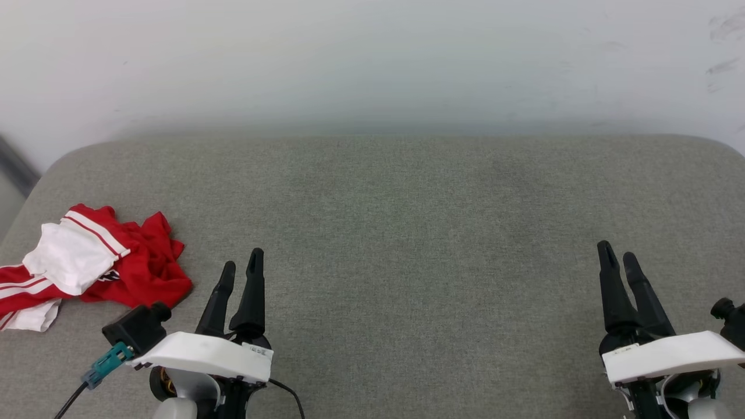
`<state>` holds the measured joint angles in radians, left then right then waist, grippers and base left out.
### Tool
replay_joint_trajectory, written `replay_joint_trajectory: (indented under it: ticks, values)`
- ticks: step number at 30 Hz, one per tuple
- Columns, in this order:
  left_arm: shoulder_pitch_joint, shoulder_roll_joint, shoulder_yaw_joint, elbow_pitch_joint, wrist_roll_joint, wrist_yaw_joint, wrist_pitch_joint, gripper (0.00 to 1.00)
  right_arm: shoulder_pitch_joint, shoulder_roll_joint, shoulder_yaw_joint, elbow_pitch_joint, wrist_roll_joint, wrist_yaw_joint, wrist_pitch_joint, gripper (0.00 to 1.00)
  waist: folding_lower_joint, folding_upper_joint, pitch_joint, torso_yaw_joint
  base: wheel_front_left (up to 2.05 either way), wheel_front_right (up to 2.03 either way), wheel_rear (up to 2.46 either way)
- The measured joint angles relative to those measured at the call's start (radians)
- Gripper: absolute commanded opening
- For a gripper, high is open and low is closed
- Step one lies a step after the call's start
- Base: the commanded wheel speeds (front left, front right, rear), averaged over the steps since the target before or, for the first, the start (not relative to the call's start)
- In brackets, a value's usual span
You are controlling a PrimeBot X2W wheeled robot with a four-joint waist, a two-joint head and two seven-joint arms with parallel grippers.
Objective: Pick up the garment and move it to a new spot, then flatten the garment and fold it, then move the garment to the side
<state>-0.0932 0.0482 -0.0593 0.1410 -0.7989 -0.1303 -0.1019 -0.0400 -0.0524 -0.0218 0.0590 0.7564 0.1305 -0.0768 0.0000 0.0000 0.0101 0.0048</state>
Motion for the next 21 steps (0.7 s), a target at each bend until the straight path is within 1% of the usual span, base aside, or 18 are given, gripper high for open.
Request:
replay_joint_trajectory:
  ticks: [5, 6, 10, 21]
  values:
    - [-0.007, 0.000, -0.003, 0.000, 0.103, 0.004, -0.016, 1.00, 0.002, 0.000, -0.002, -0.021, -0.100, 0.000, 0.007, 1.00, 0.0000, 0.0000, 0.001, -0.001, 0.00, 0.00, 0.00]
    - [-0.009, 0.000, -0.003, 0.000, 0.137, 0.008, -0.021, 1.00, 0.004, 0.000, -0.001, -0.028, -0.138, 0.000, 0.012, 1.00, 0.0000, 0.0000, 0.000, -0.001, 0.00, 0.00, 0.00]
    - [-0.009, 0.003, -0.005, 0.004, 0.205, 0.016, -0.032, 1.00, 0.006, 0.001, -0.002, -0.042, -0.201, 0.000, 0.018, 1.00, 0.0000, 0.0000, 0.000, -0.002, 0.00, 0.00, 0.00]
    - [-0.010, 0.012, -0.022, 0.028, 0.346, 0.025, -0.061, 1.00, 0.020, 0.001, -0.005, -0.069, -0.361, 0.000, 0.035, 1.00, 0.0000, 0.0000, -0.006, -0.002, 0.00, 0.00, 0.00]
